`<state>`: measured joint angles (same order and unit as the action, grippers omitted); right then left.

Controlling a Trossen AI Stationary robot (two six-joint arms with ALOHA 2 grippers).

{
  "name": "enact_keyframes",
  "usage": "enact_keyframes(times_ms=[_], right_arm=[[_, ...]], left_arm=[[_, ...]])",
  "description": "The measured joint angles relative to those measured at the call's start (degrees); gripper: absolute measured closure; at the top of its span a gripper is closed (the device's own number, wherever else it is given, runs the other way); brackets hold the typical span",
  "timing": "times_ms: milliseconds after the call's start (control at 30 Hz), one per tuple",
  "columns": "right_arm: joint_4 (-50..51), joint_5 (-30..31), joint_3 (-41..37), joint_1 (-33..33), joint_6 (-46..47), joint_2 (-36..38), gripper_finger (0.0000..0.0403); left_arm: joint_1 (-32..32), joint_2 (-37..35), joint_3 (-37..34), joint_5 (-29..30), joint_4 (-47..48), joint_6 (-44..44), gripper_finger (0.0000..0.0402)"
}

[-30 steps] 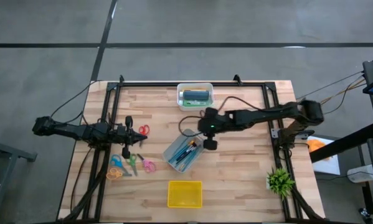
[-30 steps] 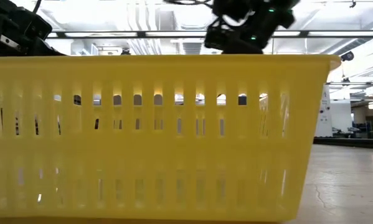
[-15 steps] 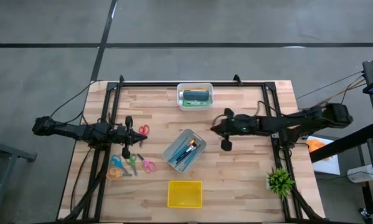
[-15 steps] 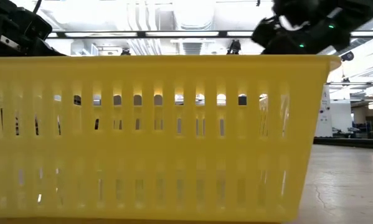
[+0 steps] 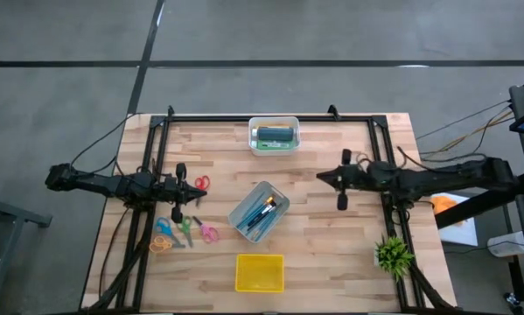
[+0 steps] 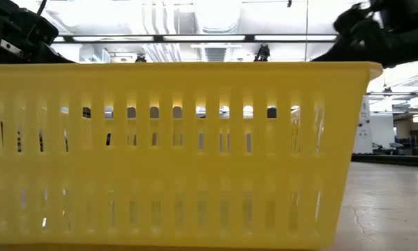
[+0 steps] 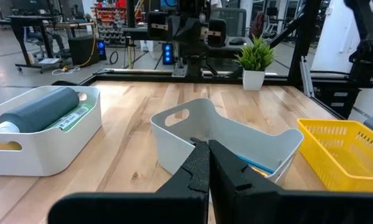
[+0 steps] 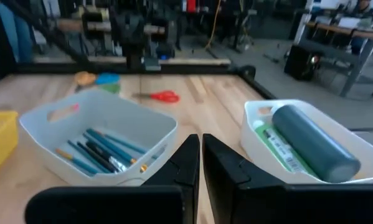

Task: Pick & Place Paint Supplies
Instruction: Put the red scissors into the yellow bin

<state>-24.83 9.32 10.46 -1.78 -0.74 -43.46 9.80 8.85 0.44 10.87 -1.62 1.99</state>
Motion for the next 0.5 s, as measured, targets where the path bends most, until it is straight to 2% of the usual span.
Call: enact_keyframes(times_ms=[267, 500], right_arm=[[5.2, 0.0, -4.3, 0.0, 0.6, 13.3, 0.0388], [8.5, -0.1, -5.5, 0.0, 0.5, 18.7, 0.0388]], left_arm=[[0.0, 0.0, 0.0, 0.0, 0.0, 0.0, 0.0401], [0.0, 0.0, 0.0, 0.0, 0.0, 0.0, 0.0401]])
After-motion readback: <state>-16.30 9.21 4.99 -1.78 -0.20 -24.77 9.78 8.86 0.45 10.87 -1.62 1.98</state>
